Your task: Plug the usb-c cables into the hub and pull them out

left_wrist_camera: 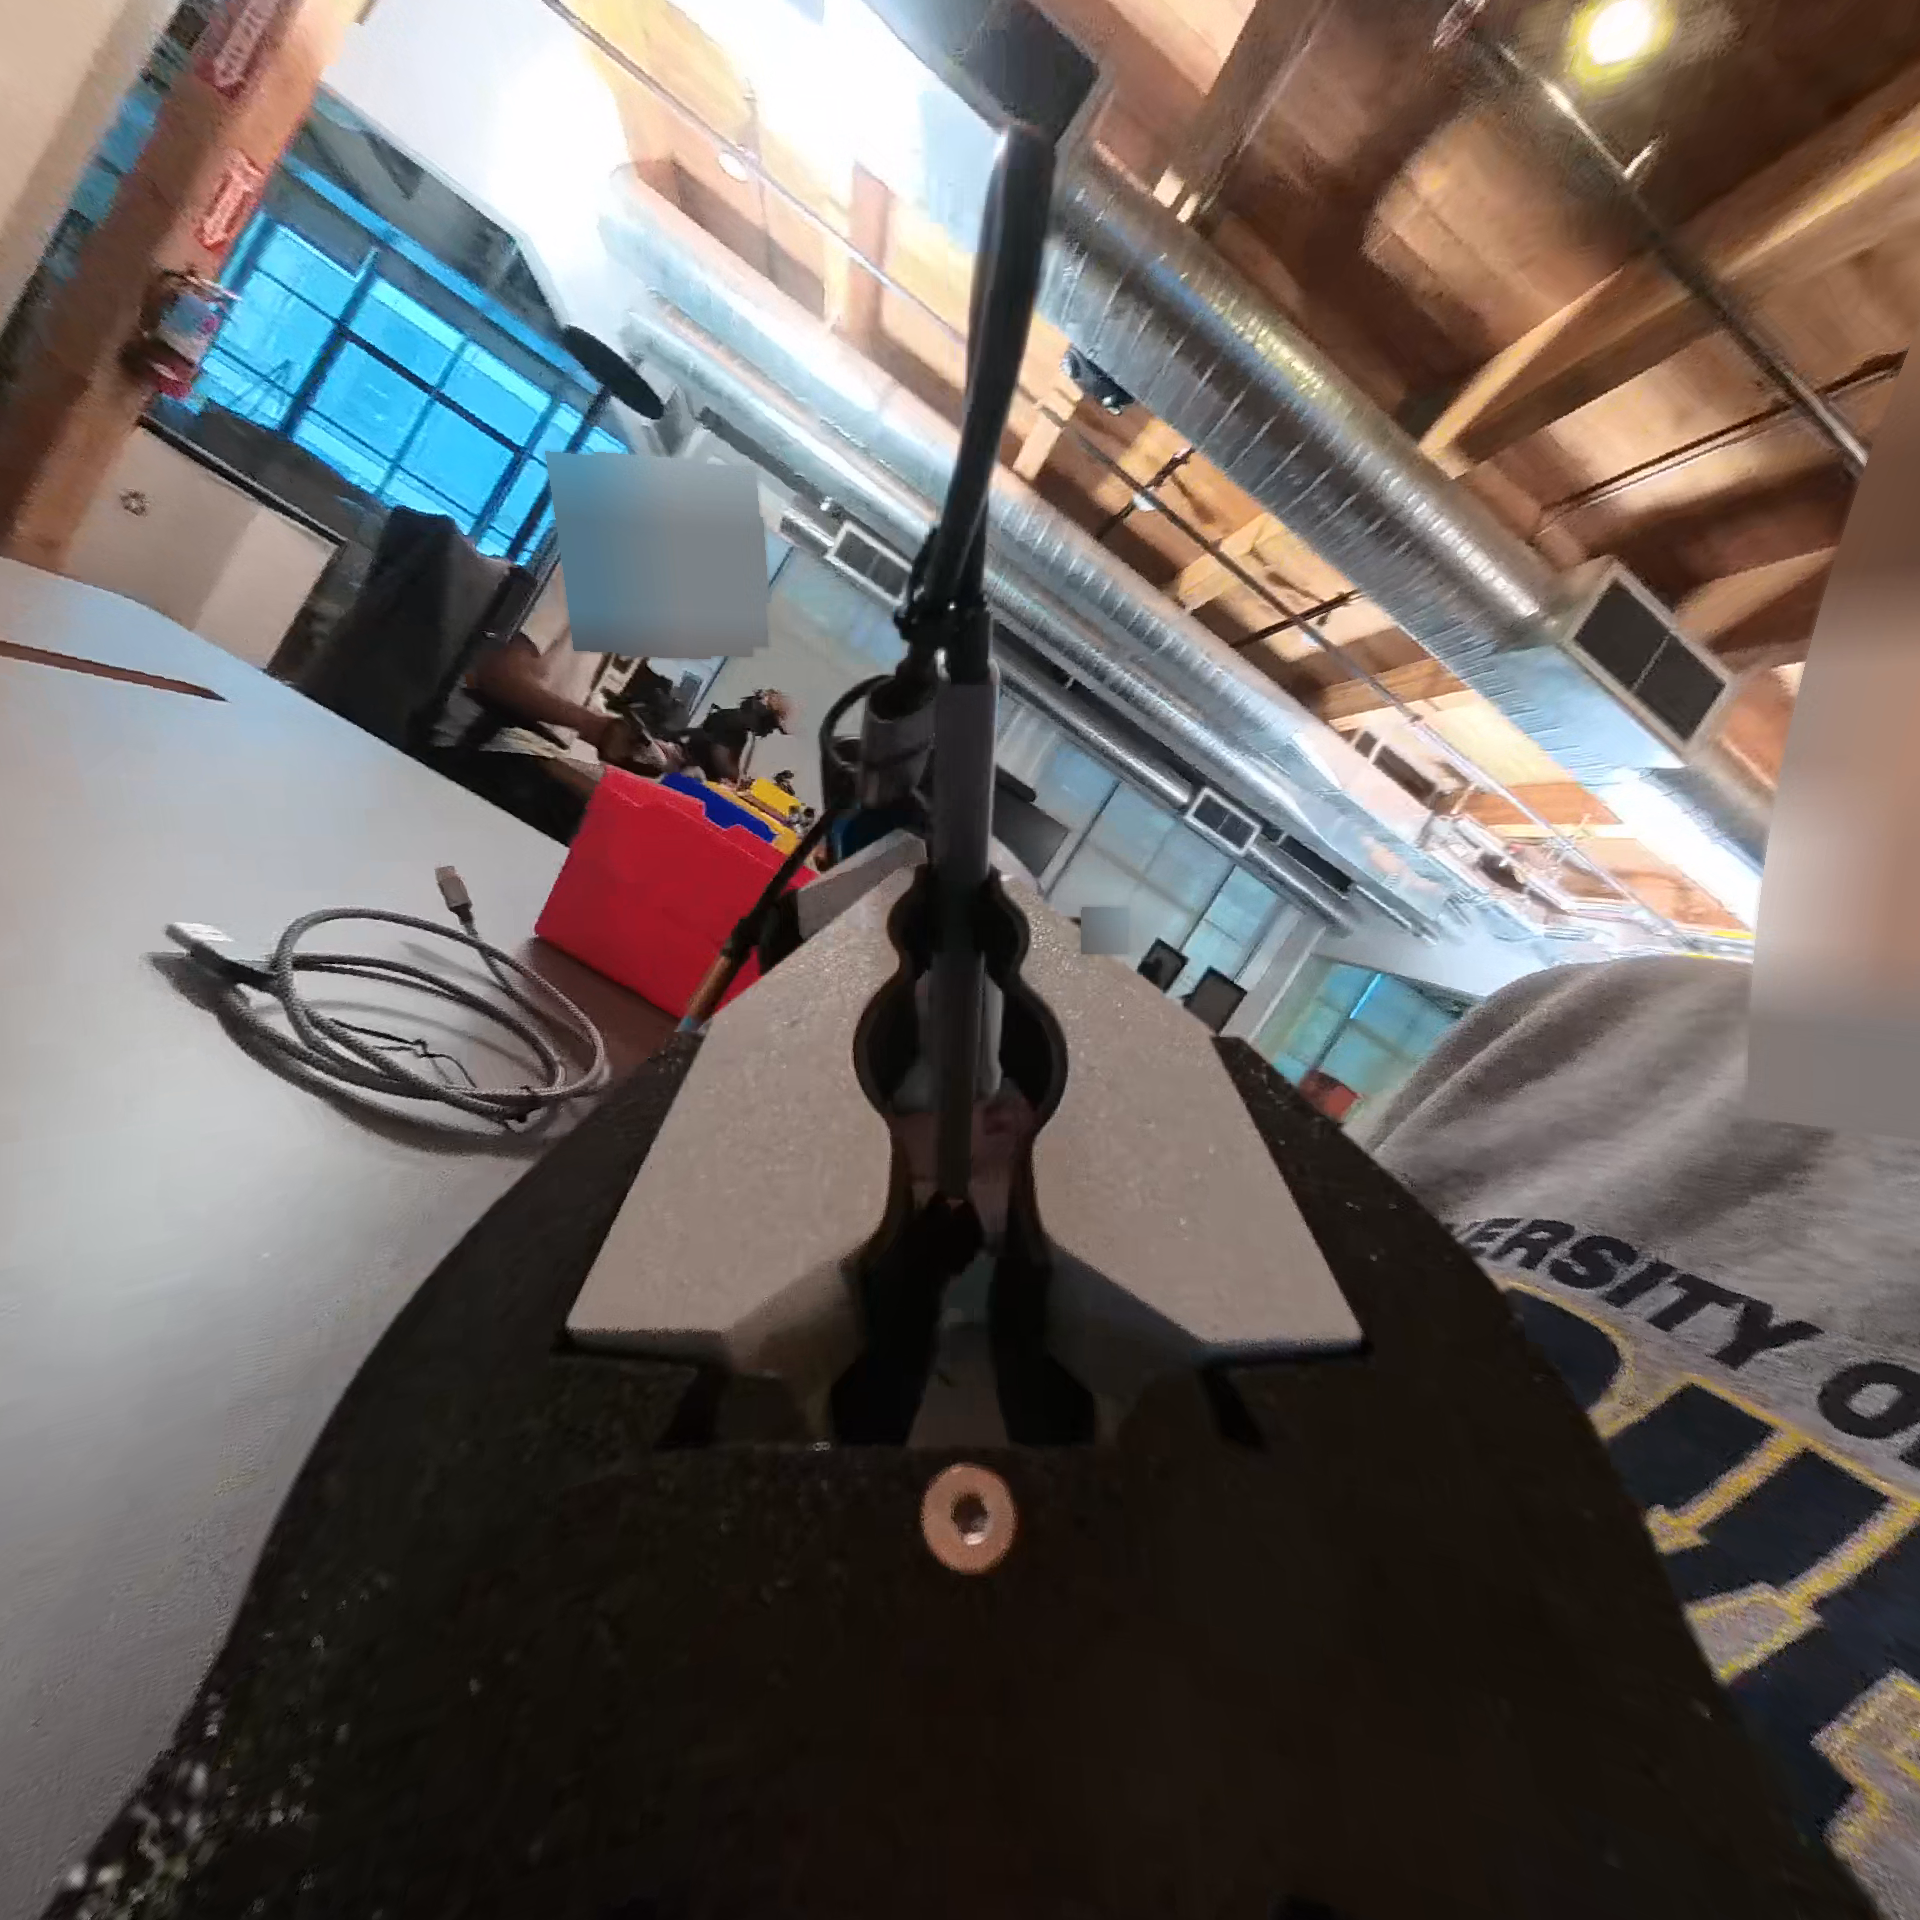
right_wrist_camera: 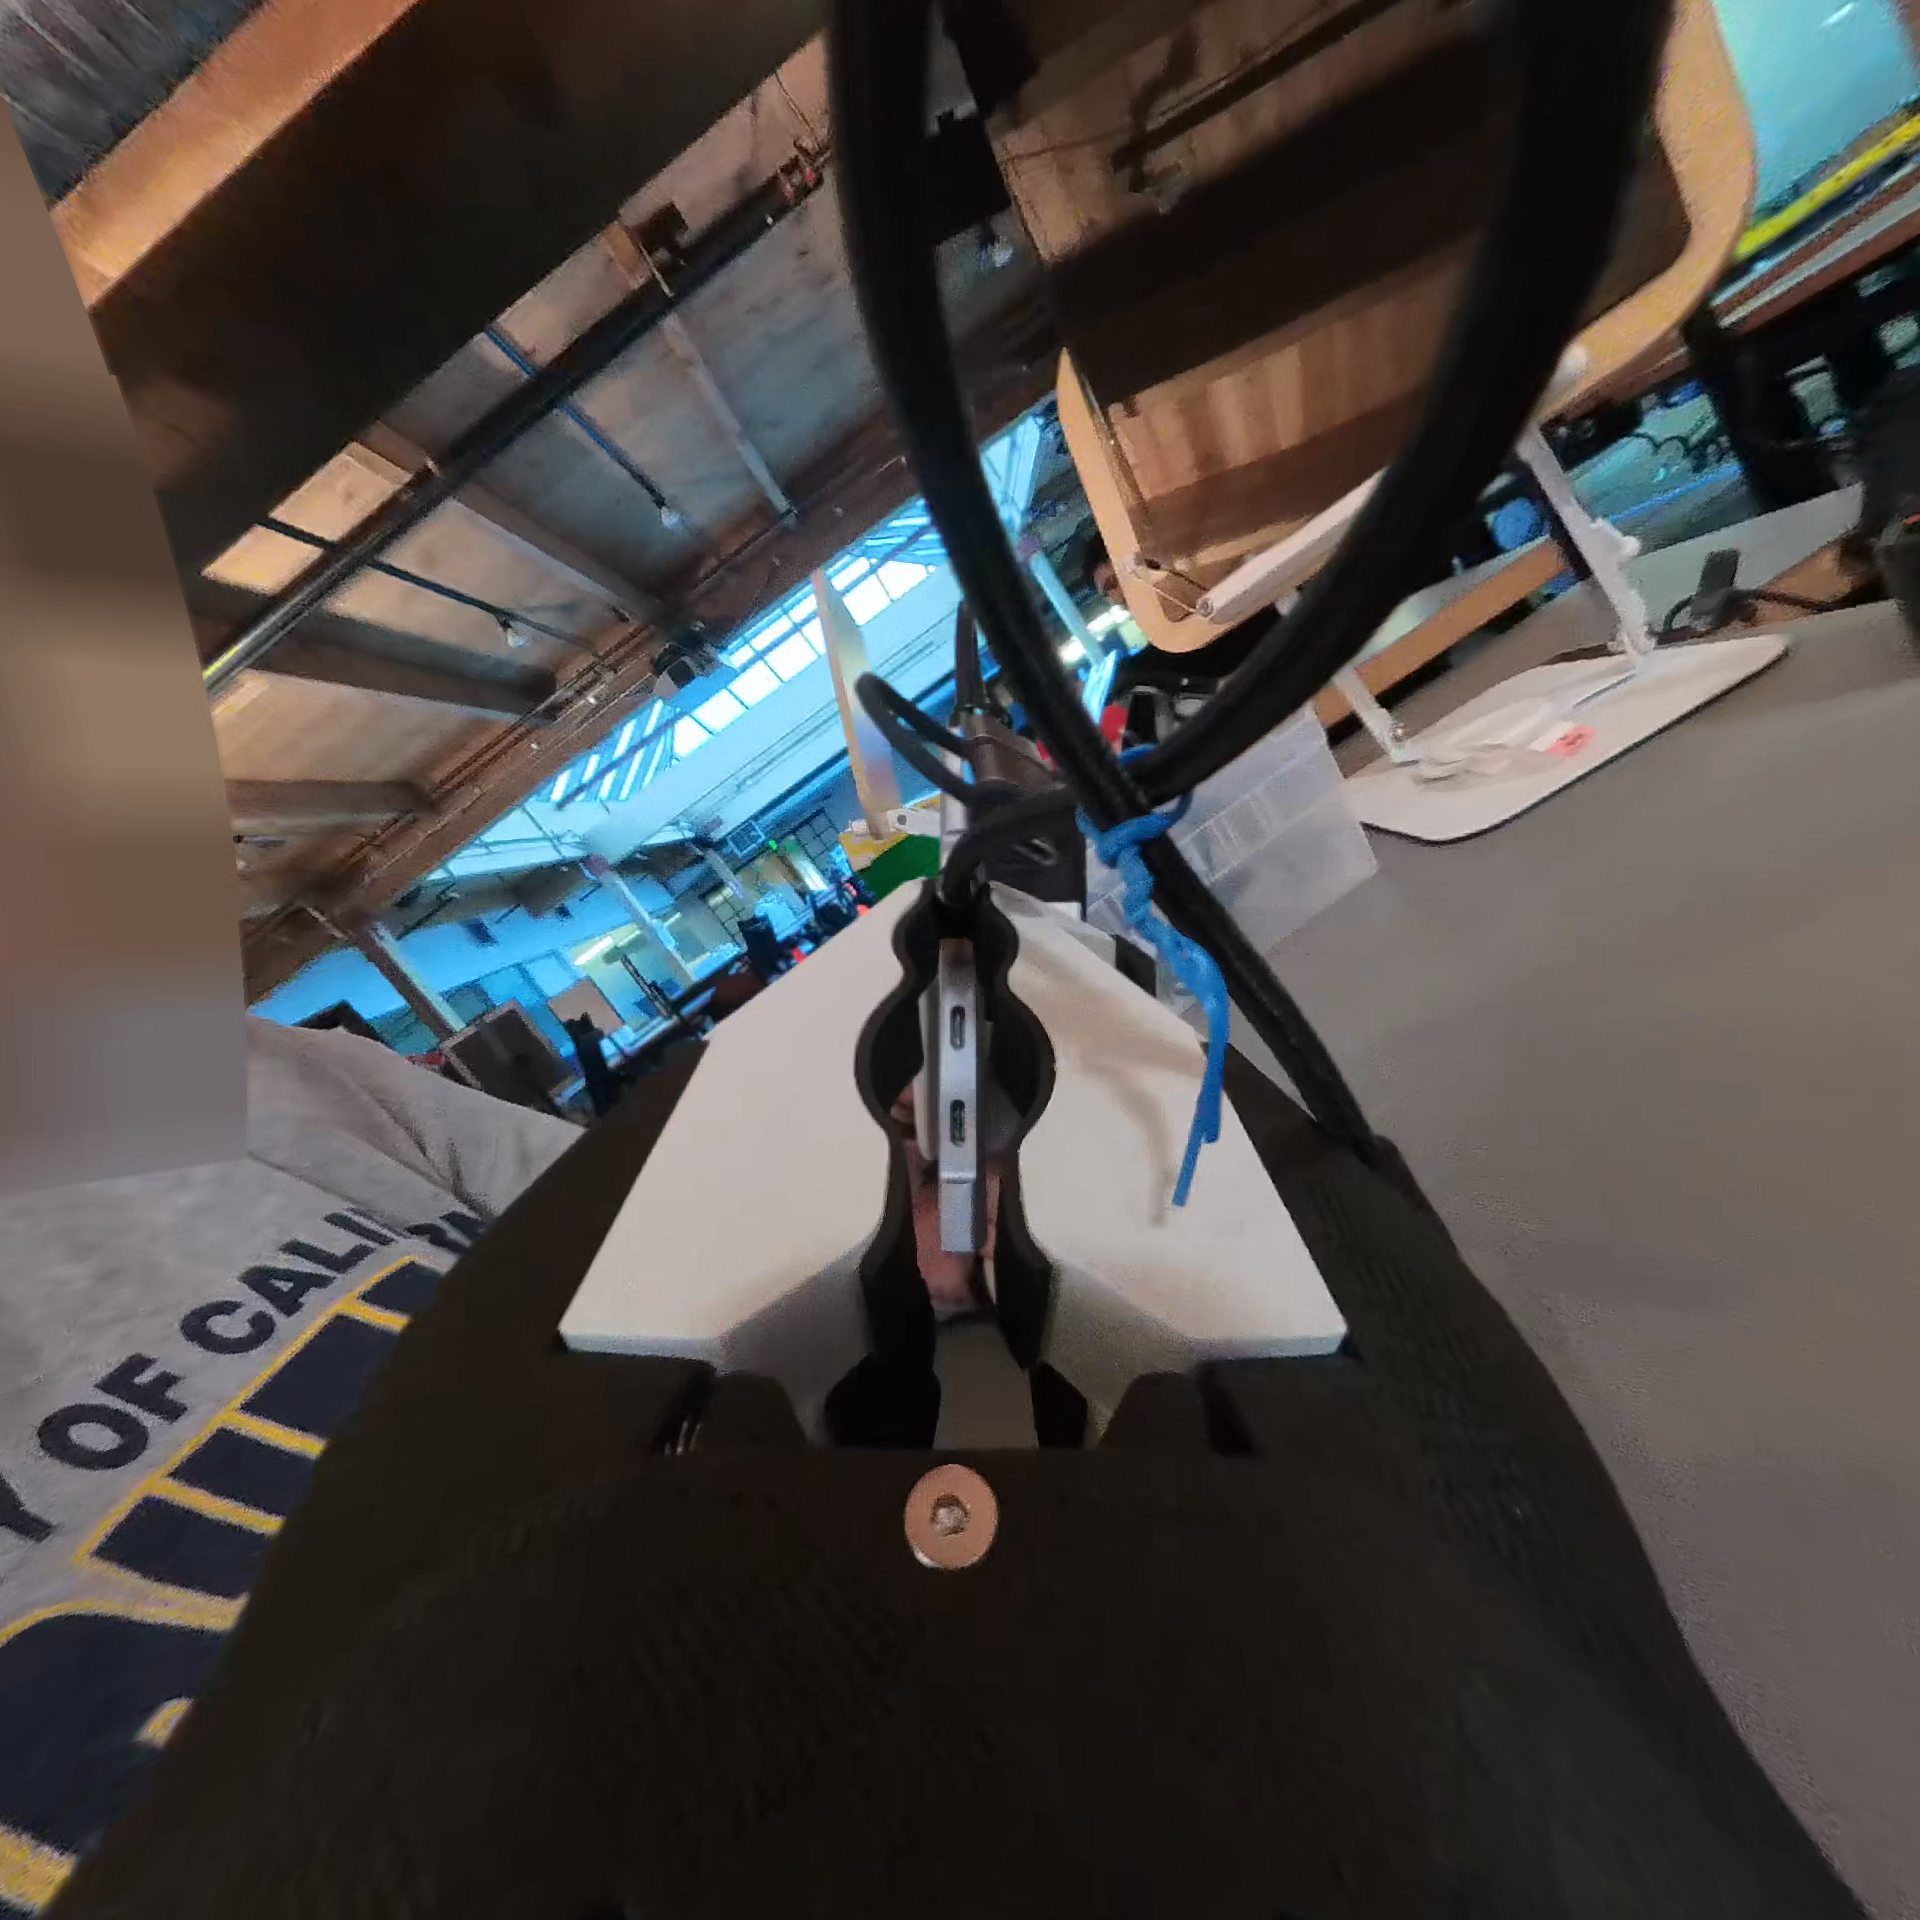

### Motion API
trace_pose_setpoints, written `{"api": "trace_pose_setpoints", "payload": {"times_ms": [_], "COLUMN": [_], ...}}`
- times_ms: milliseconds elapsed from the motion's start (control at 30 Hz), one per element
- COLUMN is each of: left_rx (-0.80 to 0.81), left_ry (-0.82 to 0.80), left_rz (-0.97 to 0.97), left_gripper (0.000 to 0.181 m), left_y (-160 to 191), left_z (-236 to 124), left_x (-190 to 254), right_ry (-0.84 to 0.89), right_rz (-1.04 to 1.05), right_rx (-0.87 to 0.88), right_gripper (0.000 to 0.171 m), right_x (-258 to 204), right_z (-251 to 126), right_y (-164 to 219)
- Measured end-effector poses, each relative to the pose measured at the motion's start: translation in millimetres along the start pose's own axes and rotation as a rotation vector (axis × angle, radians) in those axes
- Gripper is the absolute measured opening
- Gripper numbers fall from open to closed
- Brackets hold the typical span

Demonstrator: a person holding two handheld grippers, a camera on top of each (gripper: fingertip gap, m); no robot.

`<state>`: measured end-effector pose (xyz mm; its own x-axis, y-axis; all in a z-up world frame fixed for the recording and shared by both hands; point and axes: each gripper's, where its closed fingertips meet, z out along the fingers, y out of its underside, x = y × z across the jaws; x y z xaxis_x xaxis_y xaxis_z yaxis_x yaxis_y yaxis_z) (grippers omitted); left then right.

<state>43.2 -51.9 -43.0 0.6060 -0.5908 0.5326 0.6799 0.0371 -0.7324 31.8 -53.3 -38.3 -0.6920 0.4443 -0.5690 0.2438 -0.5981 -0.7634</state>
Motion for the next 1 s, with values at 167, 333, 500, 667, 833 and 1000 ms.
{"api": "trace_pose_setpoints", "payload": {"times_ms": [167,333,500,667,833,1000], "left_rx": [-0.022,-0.023,-0.040,-0.081,-0.074,-0.084], "left_ry": [-0.039,0.014,0.002,0.153,0.033,0.084], "left_rz": [0.061,0.025,0.075,-0.023,0.060,0.013], "left_gripper": [0.007,0.007,0.007,0.008,0.007,0.007], "left_y": [0.1,0.9,1.2,9.1,9.3,9.9], "left_z": [-0.7,-0.3,0.7,3.0,5.3,5.1], "left_x": [-0.8,5.7,8.2,26.0,14.7,19.7], "right_ry": [0.049,0.014,0.080,-0.003,0.114,0.035], "right_rz": [-0.086,-0.050,-0.187,-0.144,-0.254,-0.146], "right_rx": [-0.021,-0.026,-0.056,-0.076,-0.073,-0.060], "right_gripper": [0.005,0.005,0.004,0.005,0.005,0.005], "right_x": [-1.0,-5.3,-10.8,-26.4,-18.9,-20.8], "right_z": [0.5,0.0,-0.9,-7.7,-10.3,-10.4], "right_y": [0.4,2.3,2.3,8.0,5.9,6.6]}}
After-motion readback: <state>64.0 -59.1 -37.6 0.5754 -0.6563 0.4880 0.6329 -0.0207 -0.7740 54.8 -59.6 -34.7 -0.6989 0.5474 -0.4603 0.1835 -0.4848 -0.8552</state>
